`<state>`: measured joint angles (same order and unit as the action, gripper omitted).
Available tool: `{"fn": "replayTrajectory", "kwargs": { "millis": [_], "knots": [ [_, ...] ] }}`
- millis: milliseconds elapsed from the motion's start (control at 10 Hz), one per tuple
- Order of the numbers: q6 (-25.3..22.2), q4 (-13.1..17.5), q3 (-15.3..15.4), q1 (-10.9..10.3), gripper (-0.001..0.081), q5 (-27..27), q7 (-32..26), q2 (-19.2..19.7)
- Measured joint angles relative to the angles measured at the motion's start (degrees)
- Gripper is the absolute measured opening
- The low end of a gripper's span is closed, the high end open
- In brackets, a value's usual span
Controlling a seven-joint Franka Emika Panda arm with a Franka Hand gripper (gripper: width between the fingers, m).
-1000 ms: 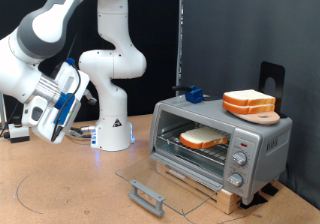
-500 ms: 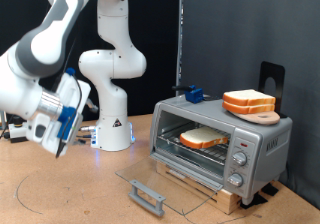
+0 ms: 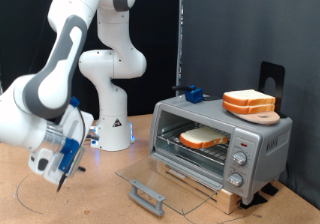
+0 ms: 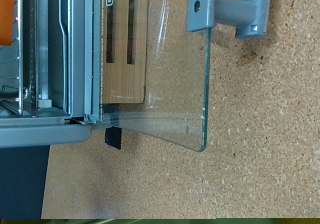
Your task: Make a piece of toast with the oven
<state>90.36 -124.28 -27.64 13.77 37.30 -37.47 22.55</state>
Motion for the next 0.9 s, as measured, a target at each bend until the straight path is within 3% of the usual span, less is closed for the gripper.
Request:
{"fn": "replayTrajectory", "kwargs": {
  "millis": [400, 900],
  "knots": [
    [-2.74, 0.01, 0.10, 0.52, 0.0809, 0.15, -1.09, 1.12],
    [1.33, -1.64, 3.85, 0.18, 0.0809, 2.22, -2.36, 5.98]
  ]
}}
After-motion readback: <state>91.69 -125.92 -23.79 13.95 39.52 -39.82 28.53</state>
